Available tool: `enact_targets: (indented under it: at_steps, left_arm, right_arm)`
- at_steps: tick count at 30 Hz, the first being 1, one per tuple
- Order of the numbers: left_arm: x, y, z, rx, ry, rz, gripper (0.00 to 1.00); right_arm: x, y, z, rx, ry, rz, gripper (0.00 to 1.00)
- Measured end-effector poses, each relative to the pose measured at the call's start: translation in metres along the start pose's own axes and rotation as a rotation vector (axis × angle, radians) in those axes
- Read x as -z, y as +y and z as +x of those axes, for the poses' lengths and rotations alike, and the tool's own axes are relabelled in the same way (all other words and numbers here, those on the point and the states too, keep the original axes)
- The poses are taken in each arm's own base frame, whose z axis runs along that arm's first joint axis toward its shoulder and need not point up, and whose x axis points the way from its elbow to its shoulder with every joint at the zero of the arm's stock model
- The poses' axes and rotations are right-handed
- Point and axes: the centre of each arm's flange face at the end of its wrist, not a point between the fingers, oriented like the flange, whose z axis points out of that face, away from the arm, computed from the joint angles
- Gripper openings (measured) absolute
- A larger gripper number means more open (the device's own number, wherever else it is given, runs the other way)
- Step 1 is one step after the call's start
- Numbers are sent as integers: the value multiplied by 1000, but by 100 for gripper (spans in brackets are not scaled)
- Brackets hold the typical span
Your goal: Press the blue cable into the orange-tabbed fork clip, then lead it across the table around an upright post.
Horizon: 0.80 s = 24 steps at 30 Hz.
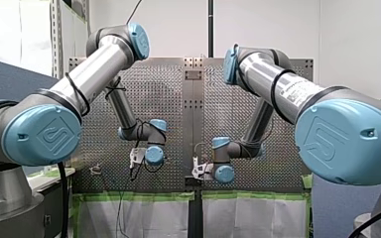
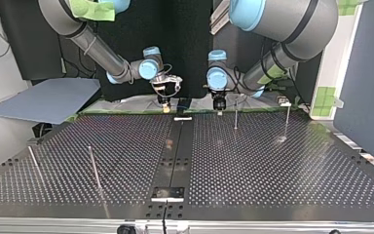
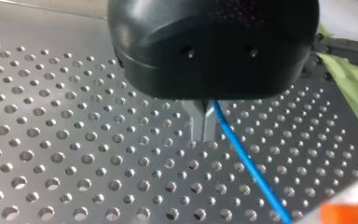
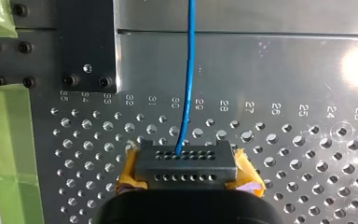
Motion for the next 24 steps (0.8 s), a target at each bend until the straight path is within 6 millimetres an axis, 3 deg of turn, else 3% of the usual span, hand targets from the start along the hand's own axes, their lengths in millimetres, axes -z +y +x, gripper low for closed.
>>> enact_targets:
  at_steps: [18, 24]
  left_arm:
    - [4, -4, 0, -22, 9, 13, 0]
    - [8, -10, -15, -49, -16, 27, 0]
  right_arm:
    - [-4, -2, 4, 3, -4, 1, 0]
    - [-7, 2, 14, 23, -28, -19, 0]
